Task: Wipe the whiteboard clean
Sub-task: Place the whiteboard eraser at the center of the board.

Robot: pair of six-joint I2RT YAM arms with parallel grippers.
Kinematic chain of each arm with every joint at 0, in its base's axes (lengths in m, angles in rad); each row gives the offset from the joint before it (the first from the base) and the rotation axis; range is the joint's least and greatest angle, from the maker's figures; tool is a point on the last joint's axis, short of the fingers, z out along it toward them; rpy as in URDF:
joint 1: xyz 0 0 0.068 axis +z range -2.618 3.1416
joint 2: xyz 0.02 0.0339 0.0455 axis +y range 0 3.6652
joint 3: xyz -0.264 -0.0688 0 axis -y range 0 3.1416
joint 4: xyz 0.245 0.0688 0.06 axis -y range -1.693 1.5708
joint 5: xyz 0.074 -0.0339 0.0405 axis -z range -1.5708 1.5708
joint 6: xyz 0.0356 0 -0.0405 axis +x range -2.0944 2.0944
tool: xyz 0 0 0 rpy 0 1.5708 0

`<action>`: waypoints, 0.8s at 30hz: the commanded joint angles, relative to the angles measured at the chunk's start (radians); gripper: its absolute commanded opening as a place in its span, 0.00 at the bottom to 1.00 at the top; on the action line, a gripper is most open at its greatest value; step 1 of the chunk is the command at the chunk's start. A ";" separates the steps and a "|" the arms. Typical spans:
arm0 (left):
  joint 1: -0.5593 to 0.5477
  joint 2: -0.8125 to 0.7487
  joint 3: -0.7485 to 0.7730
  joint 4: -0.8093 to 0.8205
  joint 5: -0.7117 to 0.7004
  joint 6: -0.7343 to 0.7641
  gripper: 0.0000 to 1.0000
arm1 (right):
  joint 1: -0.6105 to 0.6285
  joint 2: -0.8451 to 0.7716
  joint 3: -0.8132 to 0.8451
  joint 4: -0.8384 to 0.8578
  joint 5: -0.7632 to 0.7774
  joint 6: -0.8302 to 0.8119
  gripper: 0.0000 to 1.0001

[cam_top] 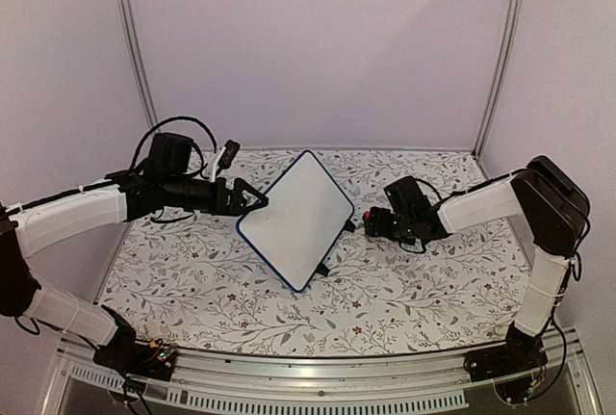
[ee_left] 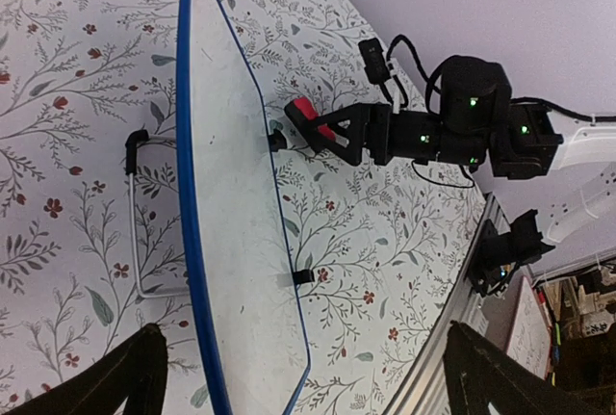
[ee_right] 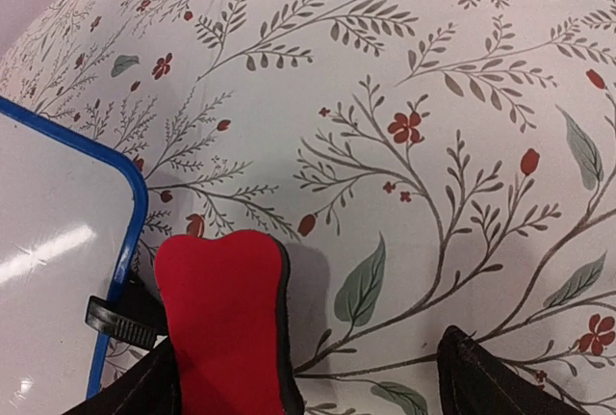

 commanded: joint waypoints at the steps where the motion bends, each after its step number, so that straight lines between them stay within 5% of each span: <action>1: 0.005 -0.019 -0.005 0.024 0.006 0.001 1.00 | 0.020 0.116 0.036 -0.207 0.026 -0.047 0.88; 24: 0.008 -0.016 -0.007 0.026 0.010 -0.001 1.00 | 0.107 0.005 -0.043 -0.042 -0.016 -0.258 0.89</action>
